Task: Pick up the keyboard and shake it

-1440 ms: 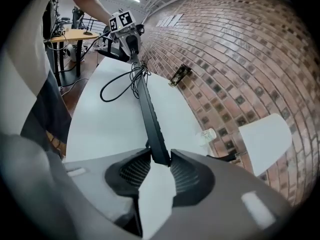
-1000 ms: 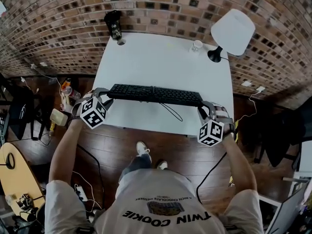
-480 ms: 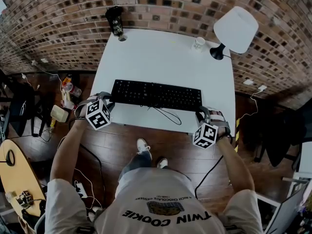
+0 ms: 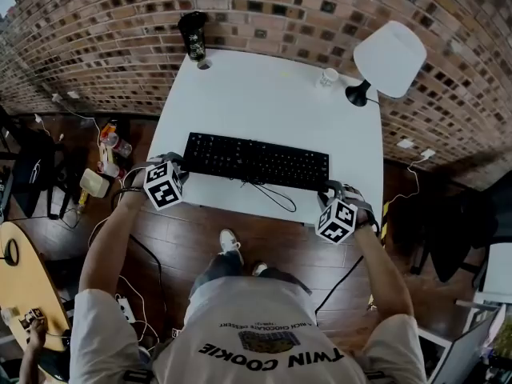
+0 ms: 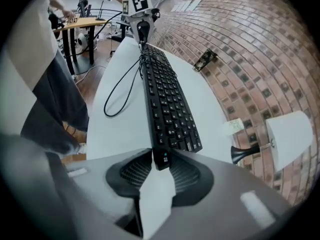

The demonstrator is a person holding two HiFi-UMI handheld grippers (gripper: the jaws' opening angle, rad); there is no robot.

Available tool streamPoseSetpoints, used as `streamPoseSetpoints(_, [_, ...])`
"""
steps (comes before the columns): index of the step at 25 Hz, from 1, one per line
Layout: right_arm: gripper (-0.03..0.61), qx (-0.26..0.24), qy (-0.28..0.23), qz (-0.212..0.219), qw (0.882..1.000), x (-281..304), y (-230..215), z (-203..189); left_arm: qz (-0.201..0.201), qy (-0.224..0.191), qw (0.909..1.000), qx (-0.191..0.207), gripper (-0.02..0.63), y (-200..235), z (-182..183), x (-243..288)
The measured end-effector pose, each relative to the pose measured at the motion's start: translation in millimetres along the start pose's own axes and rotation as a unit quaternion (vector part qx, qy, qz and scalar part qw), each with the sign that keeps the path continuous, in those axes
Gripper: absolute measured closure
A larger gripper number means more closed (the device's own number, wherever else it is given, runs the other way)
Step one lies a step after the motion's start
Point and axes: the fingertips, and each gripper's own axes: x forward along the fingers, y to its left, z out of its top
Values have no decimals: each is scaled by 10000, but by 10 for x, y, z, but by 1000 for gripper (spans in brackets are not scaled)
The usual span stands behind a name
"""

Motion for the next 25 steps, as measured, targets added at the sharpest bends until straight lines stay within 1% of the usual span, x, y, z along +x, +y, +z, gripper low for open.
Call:
streamPoseSetpoints(1, [469, 79, -4, 93, 9999, -9, -6, 3, 12, 24, 10000, -94, 505, 3, 11, -14])
streamPoseSetpoints(3, [469, 71, -18, 175, 9998, -30, -15, -4, 103, 44, 9994, -321, 505, -17, 39, -55])
streamPoseSetpoints(6, [468, 29, -250, 117, 9996, -97, -16, -1, 471, -39, 9965, -691, 506, -79, 131, -195])
streamPoseSetpoints(9, [468, 92, -568, 54, 9983, -204, -51, 56, 800, -246, 9896, -1173, 552, -196, 298, -368])
streamPoseSetpoints(13, [468, 208, -1008, 225, 9944, -371, 51, 263, 860, -507, 9795, -1751, 561, -640, 556, -506])
streamPoseSetpoints(17, [468, 347, -1533, 495, 9863, -566, 251, 555, 954, -798, 9659, -2269, 577, -1072, 819, -650])
streamPoseSetpoints(20, [468, 477, -1837, 642, 9797, -724, 426, 740, 1030, -980, 9579, -2495, 597, -1336, 991, -739])
streamPoseSetpoints(22, [469, 660, -2057, 772, 9733, -826, 555, 878, 1070, -1060, 9518, -2672, 599, -1499, 1052, -795])
streamPoseSetpoints(25, [469, 998, -2390, 1027, 9604, -962, 796, 1074, 1179, -1231, 9403, -2945, 600, -1708, 1119, -894])
